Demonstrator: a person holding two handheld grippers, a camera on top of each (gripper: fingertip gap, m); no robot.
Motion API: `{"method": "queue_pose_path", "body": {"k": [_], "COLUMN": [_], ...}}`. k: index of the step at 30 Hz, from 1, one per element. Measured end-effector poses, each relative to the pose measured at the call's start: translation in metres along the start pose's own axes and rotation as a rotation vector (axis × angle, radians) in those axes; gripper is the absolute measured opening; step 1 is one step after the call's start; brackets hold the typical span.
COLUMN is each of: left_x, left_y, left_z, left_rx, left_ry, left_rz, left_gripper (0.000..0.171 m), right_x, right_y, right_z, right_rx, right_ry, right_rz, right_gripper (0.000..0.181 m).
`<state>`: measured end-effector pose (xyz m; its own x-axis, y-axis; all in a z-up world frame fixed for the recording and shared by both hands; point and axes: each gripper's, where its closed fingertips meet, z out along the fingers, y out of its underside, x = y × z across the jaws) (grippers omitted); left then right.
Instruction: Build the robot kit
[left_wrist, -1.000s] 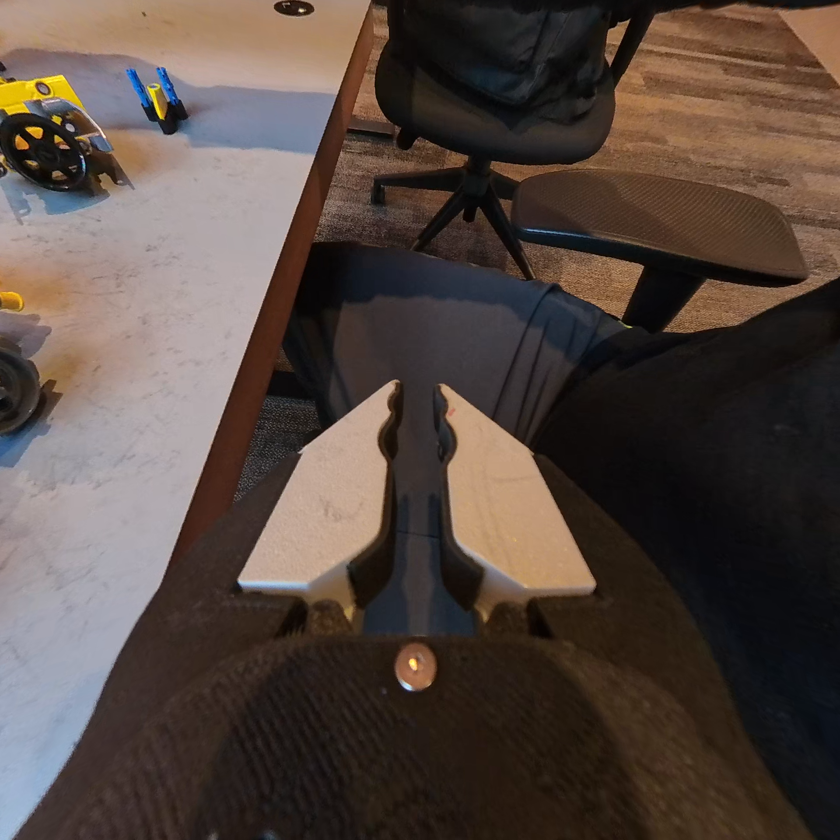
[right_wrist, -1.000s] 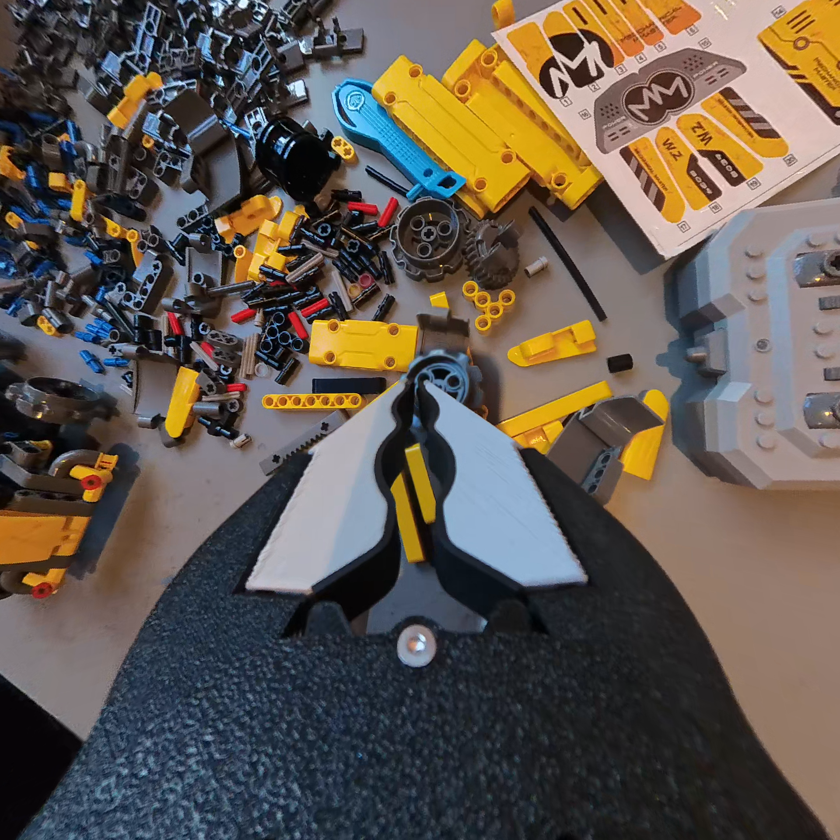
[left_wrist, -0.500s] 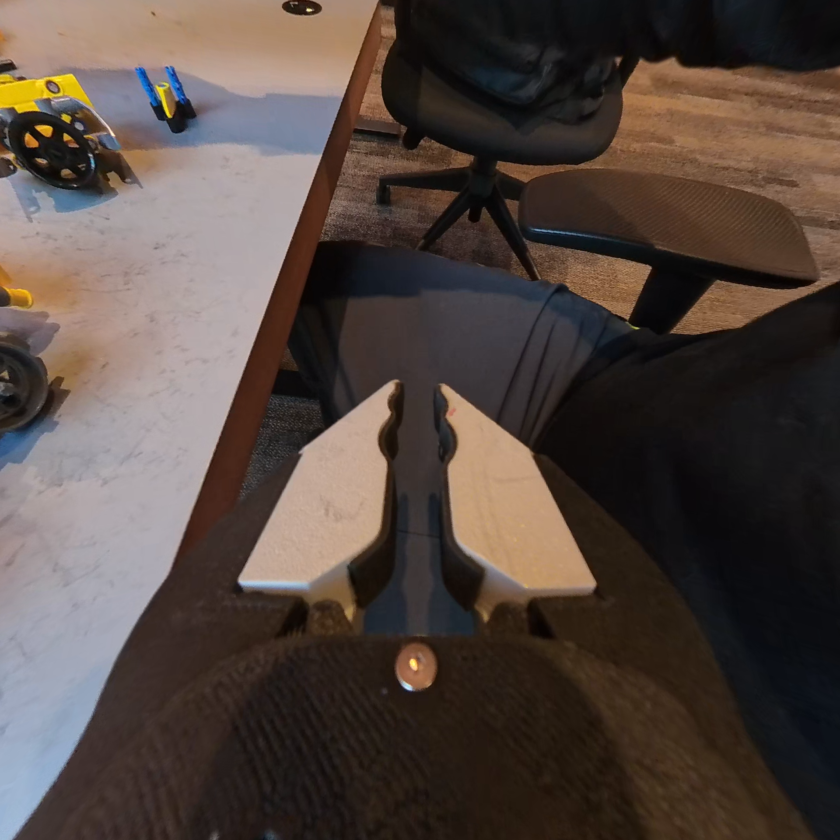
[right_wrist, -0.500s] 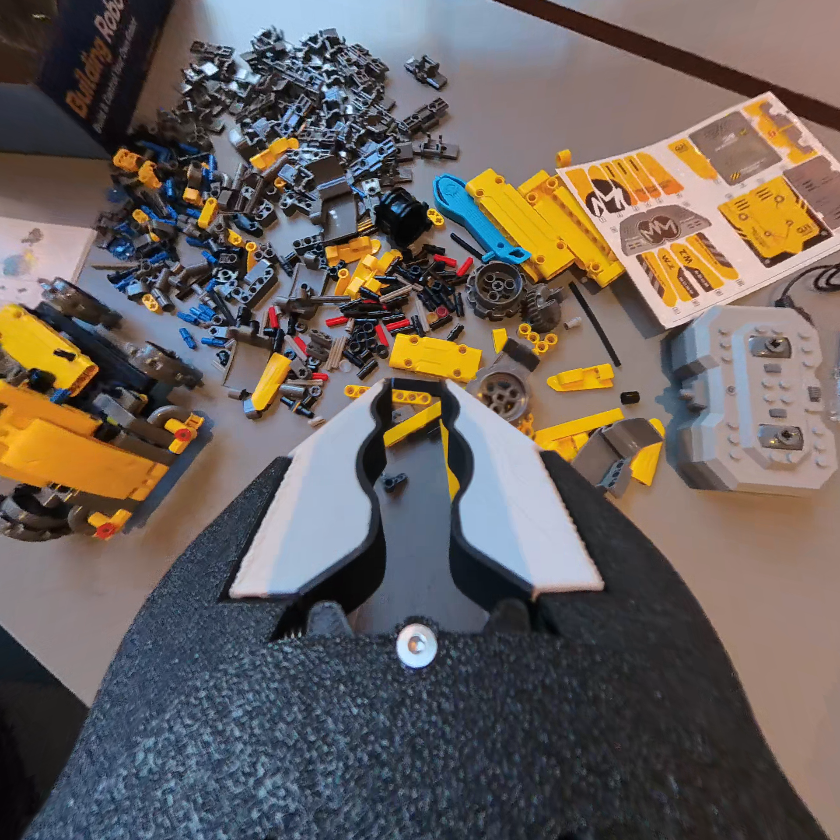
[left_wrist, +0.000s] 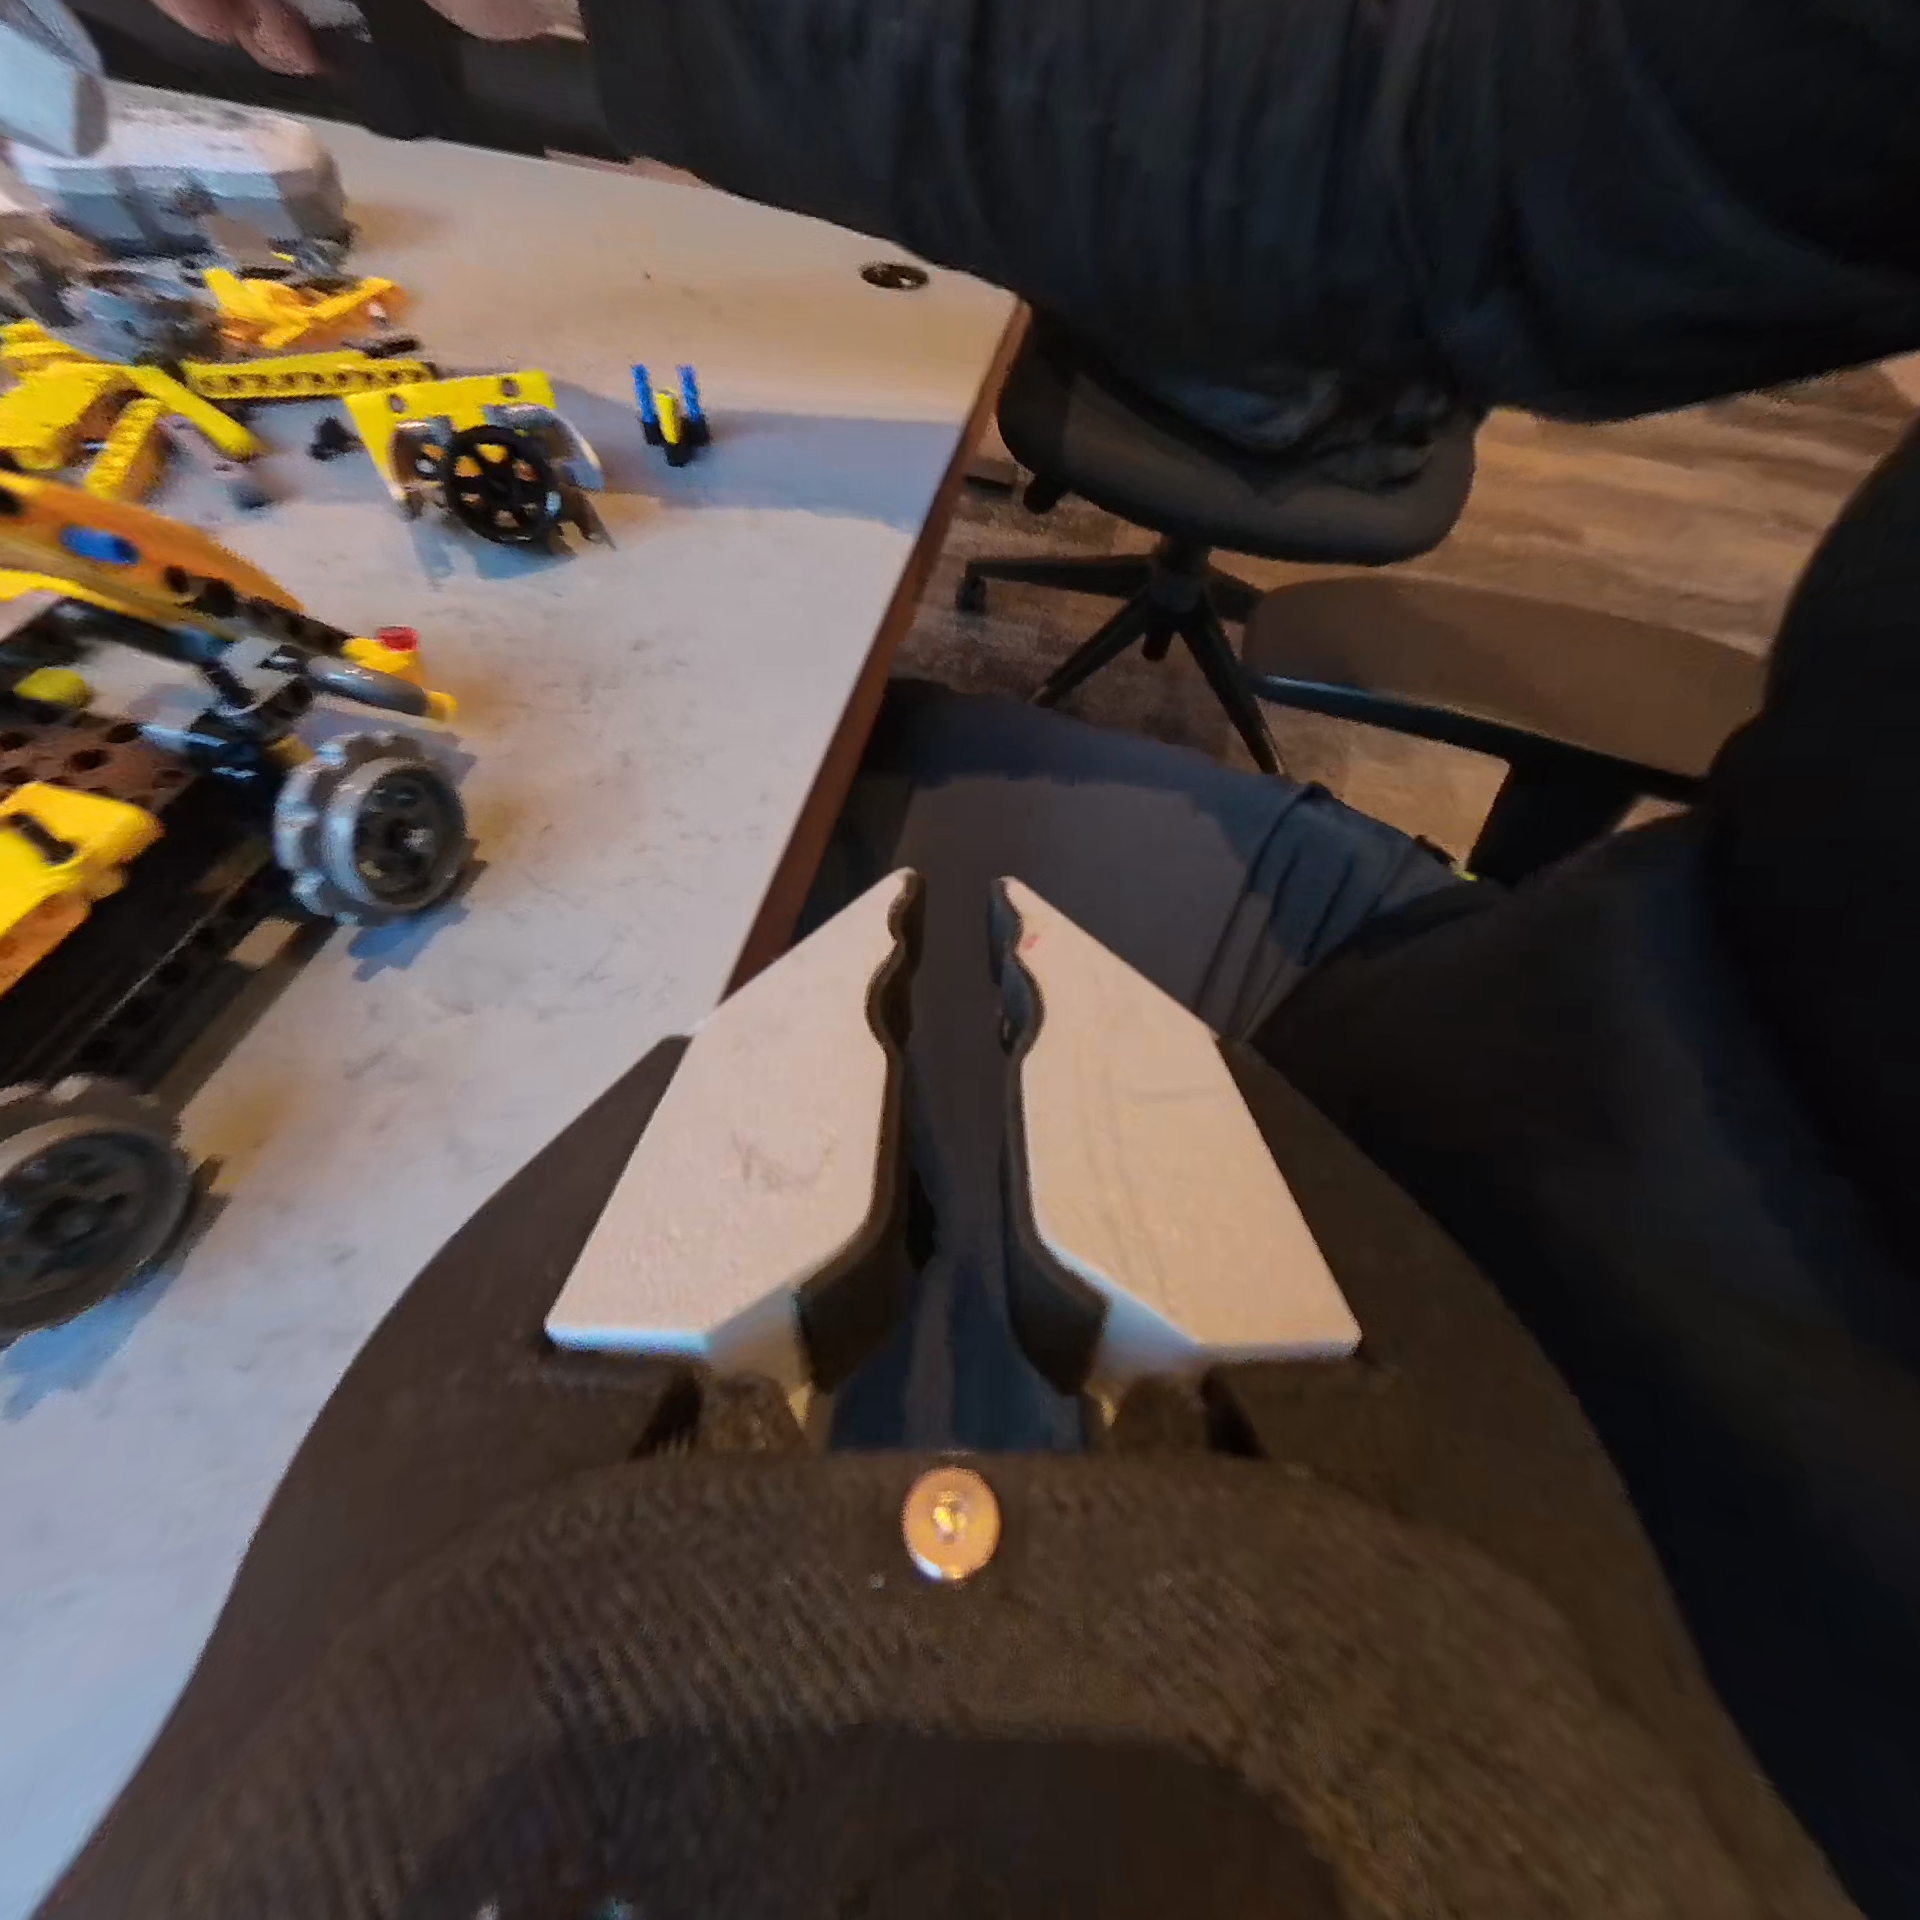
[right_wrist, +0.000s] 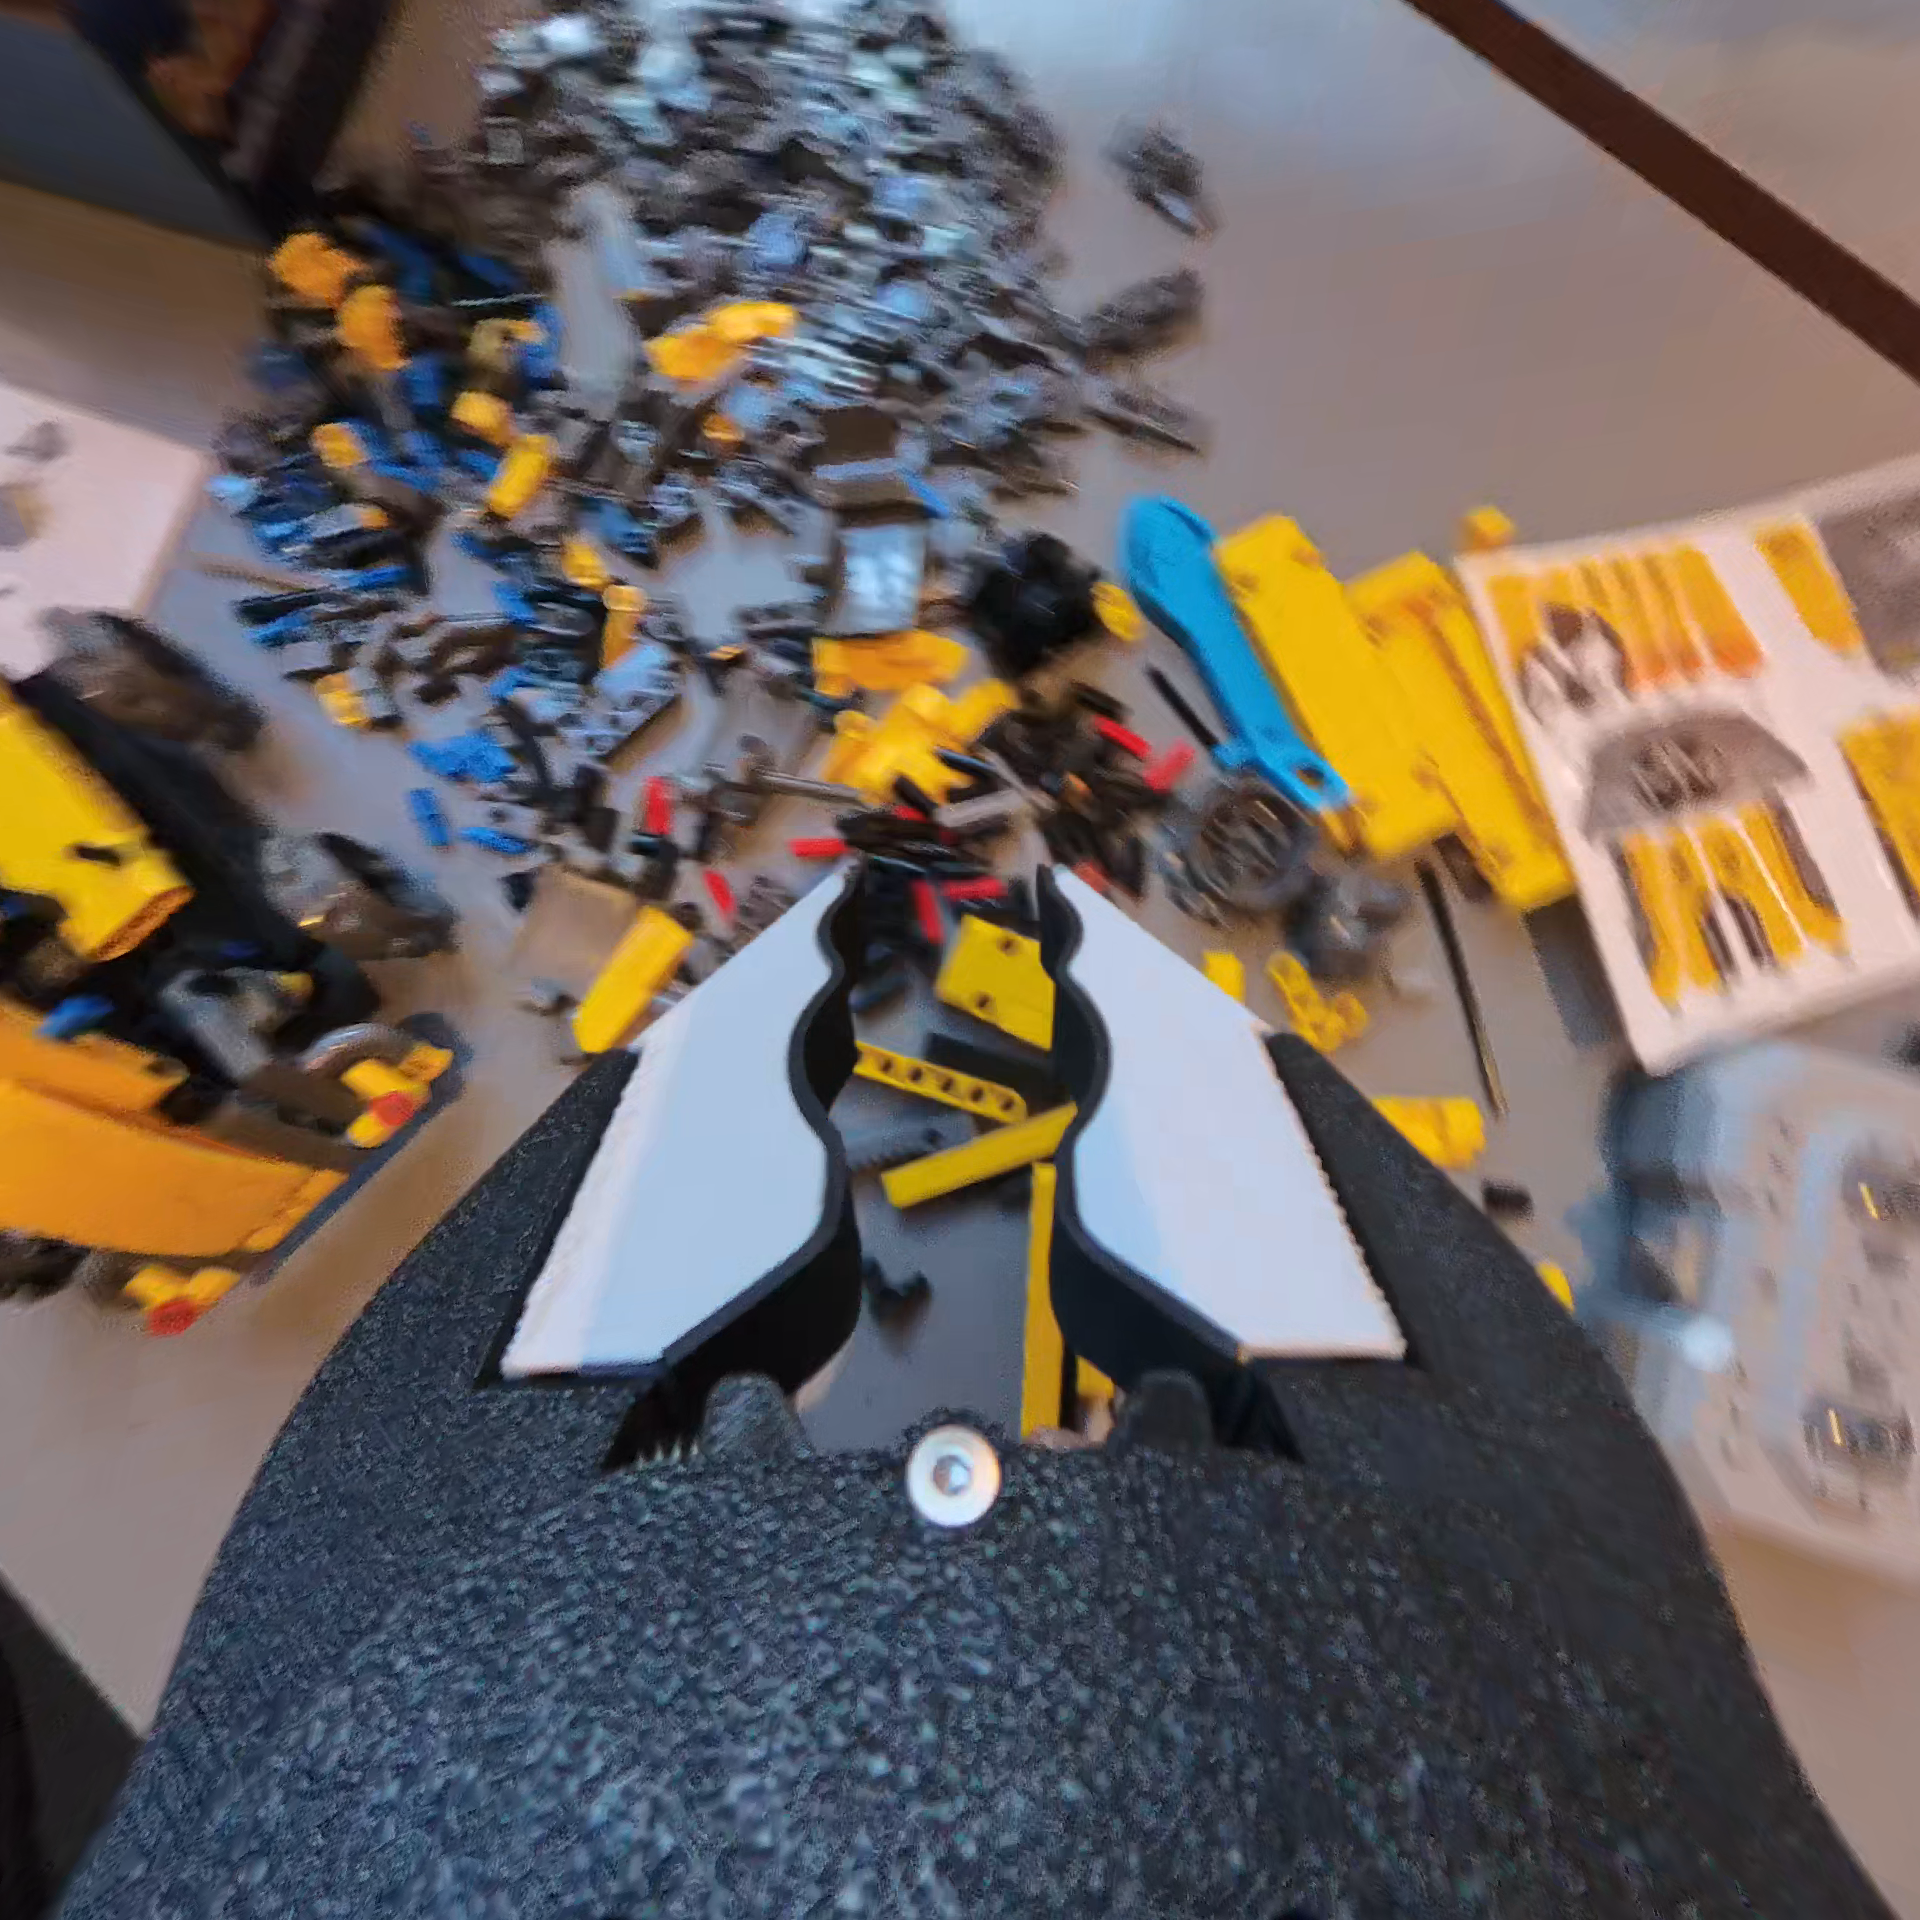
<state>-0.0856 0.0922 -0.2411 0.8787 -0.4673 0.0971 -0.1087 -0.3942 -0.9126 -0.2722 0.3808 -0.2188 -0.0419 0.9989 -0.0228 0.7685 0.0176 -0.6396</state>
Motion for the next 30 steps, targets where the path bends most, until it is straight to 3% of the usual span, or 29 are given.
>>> {"method": "queue_pose_path", "body": {"k": [3,6,8,11,15,19,22,26,30], "left_x": [-0.017,-0.032,-0.041,-0.049,-0.052,-0.050,-0.048,-0.056,-0.076], "left_y": [-0.001,0.001,0.002,-0.005,0.001,0.004,0.006,0.007,0.002], "left_z": [-0.013,-0.027,-0.038,-0.053,-0.057,-0.056,-0.055,-0.056,-0.066], "left_rx": [0.039,0.061,0.080,0.141,0.127,0.114,0.105,0.102,0.135], "left_ry": [-0.036,-0.097,-0.170,-0.251,-0.269,-0.264,-0.259,-0.299,-0.400], "left_rz": [-0.077,-0.111,-0.103,-0.091,-0.116,-0.119,-0.114,-0.114,-0.128], "left_gripper": [0.010,0.010,0.008,0.005,0.008,0.008,0.008,0.014,0.025], "right_x": [-0.037,-0.031,-0.025,-0.042,-0.061,-0.067,-0.063,-0.037,0.012], "right_y": [-0.011,-0.010,-0.019,-0.025,-0.026,-0.015,-0.021,-0.046,-0.025], "right_z": [0.009,0.018,0.026,0.047,0.073,0.084,0.070,0.017,-0.026], "right_rx": [-0.071,-0.188,-0.217,-0.275,-0.330,-0.387,-0.330,-0.087,0.051], "right_ry": [-0.137,-0.076,-0.051,-0.136,-0.173,-0.188,-0.153,-0.060,-0.026], "right_rz": [-0.178,-0.296,-0.300,-0.294,-0.339,-0.316,-0.297,-0.215,-0.021], "right_gripper": [0.025,0.027,0.031,0.044,0.043,0.011,0.020,0.025,0.024]}}
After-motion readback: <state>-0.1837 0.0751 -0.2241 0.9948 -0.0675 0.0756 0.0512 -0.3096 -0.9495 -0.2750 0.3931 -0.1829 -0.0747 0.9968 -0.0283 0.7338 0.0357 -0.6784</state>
